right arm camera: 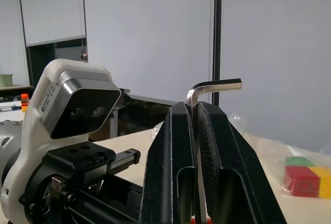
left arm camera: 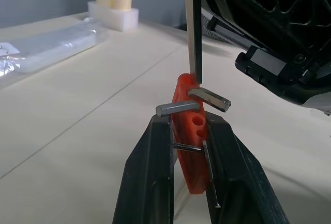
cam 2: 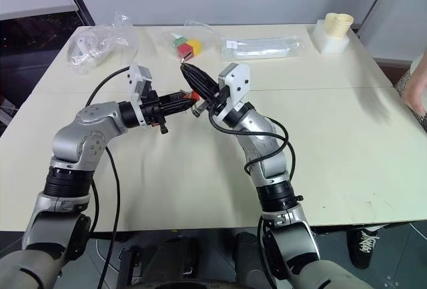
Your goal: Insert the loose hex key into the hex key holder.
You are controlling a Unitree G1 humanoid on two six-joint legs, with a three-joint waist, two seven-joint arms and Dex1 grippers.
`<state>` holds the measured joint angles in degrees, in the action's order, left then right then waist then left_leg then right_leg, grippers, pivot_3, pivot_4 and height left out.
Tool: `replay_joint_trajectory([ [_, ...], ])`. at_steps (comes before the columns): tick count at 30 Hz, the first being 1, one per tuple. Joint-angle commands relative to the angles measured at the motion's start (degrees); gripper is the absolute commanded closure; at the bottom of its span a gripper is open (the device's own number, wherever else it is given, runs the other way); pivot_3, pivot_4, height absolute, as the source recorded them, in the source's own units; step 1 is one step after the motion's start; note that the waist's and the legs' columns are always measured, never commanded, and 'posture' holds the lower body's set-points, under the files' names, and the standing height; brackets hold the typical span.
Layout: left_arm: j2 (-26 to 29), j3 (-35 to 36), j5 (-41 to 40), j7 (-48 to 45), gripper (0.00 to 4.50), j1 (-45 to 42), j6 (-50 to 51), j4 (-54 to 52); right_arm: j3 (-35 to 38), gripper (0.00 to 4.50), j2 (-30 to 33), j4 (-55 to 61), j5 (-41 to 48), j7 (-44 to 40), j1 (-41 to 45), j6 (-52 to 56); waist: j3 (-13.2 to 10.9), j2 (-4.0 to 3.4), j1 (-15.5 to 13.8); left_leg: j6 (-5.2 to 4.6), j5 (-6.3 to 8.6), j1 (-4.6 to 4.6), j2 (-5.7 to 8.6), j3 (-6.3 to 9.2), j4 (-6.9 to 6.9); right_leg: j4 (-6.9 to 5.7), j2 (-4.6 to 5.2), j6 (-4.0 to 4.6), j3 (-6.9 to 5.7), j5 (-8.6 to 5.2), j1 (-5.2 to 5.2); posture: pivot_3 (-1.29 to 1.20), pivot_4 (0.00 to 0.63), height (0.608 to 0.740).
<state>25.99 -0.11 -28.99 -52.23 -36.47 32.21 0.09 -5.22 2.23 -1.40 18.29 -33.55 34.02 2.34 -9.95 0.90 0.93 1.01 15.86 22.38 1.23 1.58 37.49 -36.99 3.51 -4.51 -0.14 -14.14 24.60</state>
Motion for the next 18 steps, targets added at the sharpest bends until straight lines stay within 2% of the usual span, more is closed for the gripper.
replay_joint_trajectory([
  [1, 0.21, 1.25, -1.32, -0.09, 4.22, -0.22, -0.30, -2.76, 0.58, 4.46, -0.13, 0.39, 0.24, 0.09, 1.43, -1.22, 0.00, 0.00, -0.01, 0.00, 0.00, 0.00, 0.00, 0.00, 0.00, 0.00, 0.00, 0.00, 0.00, 0.00, 0.00, 0.00, 0.150, 0.740],
  [18, -0.03, 1.81, -2.07, 0.35, 4.22, -0.48, -0.06, -2.45, 0.84, 4.46, -0.17, -0.08, 0.19, 0.54, 1.75, -1.68, 0.00, 0.00, 0.00, 0.00, 0.00, 0.00, 0.00, 0.00, 0.01, 0.00, 0.00, 0.00, 0.00, 0.00, 0.00, 0.00, 0.150, 0.740],
])
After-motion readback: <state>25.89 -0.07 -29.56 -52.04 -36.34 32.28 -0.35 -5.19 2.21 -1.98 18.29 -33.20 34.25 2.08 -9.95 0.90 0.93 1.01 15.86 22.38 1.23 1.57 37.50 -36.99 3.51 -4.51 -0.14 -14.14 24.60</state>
